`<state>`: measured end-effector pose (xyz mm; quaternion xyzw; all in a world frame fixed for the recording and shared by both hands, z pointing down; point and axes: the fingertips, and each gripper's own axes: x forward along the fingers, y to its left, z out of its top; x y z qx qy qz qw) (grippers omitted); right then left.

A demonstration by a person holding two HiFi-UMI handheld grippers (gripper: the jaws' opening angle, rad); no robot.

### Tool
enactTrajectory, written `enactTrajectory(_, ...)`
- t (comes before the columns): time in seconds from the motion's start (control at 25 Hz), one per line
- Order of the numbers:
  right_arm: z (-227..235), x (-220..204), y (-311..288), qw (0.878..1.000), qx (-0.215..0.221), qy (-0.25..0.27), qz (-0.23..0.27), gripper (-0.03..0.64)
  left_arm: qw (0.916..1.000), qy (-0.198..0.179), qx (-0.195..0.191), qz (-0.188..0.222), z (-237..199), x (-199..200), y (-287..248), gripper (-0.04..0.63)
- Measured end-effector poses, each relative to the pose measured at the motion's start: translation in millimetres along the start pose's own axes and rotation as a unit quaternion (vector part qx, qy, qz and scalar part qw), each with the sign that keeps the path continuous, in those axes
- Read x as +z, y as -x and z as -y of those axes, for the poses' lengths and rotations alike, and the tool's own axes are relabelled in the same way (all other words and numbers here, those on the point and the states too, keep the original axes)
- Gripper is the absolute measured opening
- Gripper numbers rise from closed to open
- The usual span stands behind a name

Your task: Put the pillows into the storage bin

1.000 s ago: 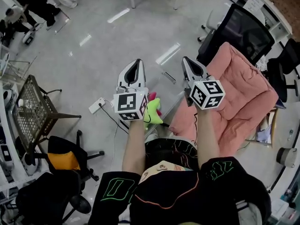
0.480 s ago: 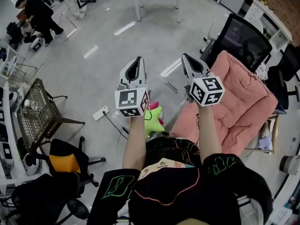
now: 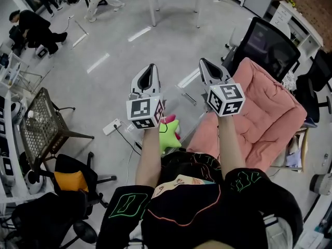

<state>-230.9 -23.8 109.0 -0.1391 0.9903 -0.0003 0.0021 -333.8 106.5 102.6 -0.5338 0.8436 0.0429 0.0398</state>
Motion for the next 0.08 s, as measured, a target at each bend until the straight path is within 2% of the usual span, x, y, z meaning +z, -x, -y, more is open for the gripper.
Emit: enactTrajectory(0.08, -1.7, -0.2, 3.7, 1.0, -0.003, 0.001, 0.001, 0.003, 1.0, 0.0, 0.001, 0.001, 0.2, 0.2, 4.4, -0.006)
